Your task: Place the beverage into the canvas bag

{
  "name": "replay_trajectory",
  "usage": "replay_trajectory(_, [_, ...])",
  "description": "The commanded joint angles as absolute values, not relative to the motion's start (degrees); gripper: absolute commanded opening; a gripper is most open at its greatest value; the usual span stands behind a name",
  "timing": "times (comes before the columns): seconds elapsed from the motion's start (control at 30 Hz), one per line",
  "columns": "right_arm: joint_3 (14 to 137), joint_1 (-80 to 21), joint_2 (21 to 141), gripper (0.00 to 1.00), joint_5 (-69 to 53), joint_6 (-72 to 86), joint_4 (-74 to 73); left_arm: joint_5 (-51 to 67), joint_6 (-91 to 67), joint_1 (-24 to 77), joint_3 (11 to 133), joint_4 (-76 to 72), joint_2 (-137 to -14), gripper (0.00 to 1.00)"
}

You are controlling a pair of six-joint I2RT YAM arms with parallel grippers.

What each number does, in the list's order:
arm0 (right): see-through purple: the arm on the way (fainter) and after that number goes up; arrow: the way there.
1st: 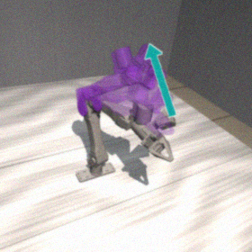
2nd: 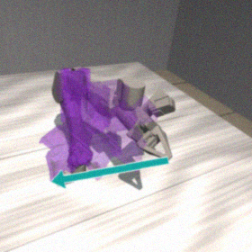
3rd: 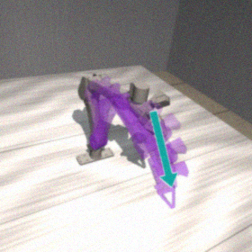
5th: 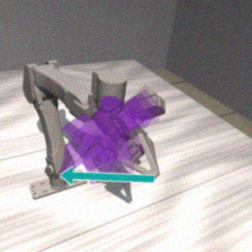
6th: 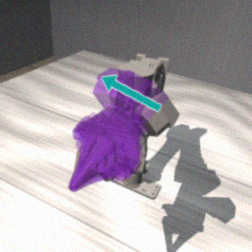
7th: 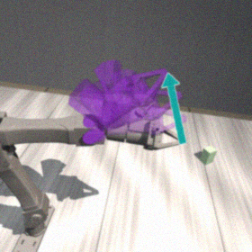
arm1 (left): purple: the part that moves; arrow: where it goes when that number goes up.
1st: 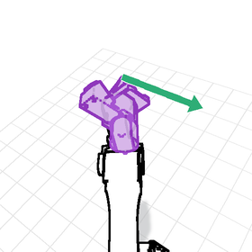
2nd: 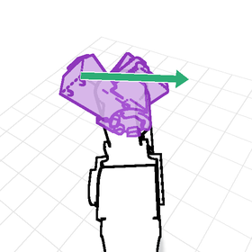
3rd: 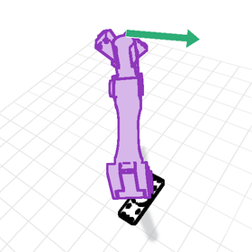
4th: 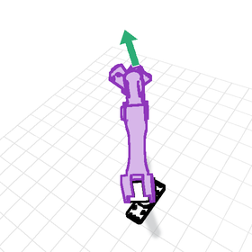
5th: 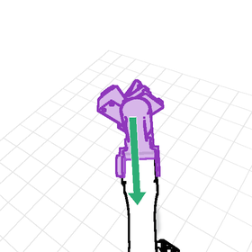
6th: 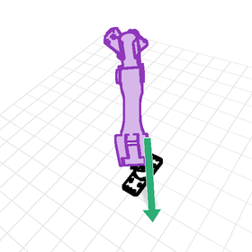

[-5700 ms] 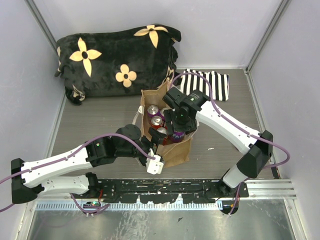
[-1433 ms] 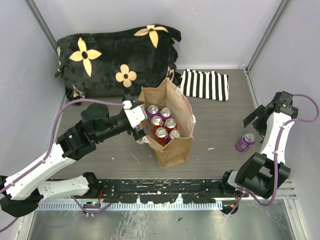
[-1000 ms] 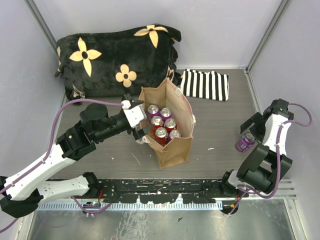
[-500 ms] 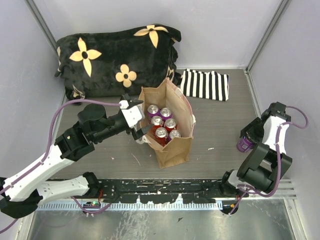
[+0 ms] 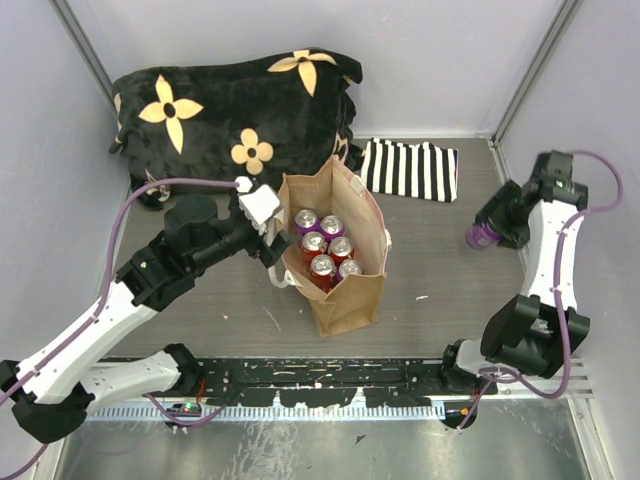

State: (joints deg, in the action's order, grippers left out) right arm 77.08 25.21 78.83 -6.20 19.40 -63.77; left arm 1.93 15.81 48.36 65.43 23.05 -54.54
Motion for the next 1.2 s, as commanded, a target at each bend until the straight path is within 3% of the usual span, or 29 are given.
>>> replay_trajectory(0.0, [91.97,13.06,80.06,0.01,-8.79,24.93,-63.76,0.94,8.13,42.58,67.74,27.26,-56.64,0.98])
replay_trajectory(0.2, [111.86,-4.05,85.98,0.01,-6.2,28.85,-65.26,1.63,2.23,34.31,68.03,30.51,-57.94,0.98])
replay_trajectory(0.4, [121.64,-16.32,86.51,0.01,-6.67,31.07,-63.19,1.76,-0.12,32.24,67.04,32.97,-56.84,0.98])
replay_trajectory(0.8, [119.71,-44.27,91.5,0.01,5.21,33.73,-70.43,1.45,-1.5,32.08,66.62,34.26,-57.78,0.98])
replay_trajectory(1.17, [116.35,-56.97,97.94,0.01,6.28,36.74,-82.94,2.28,-0.35,32.04,66.71,33.83,-58.83,0.98])
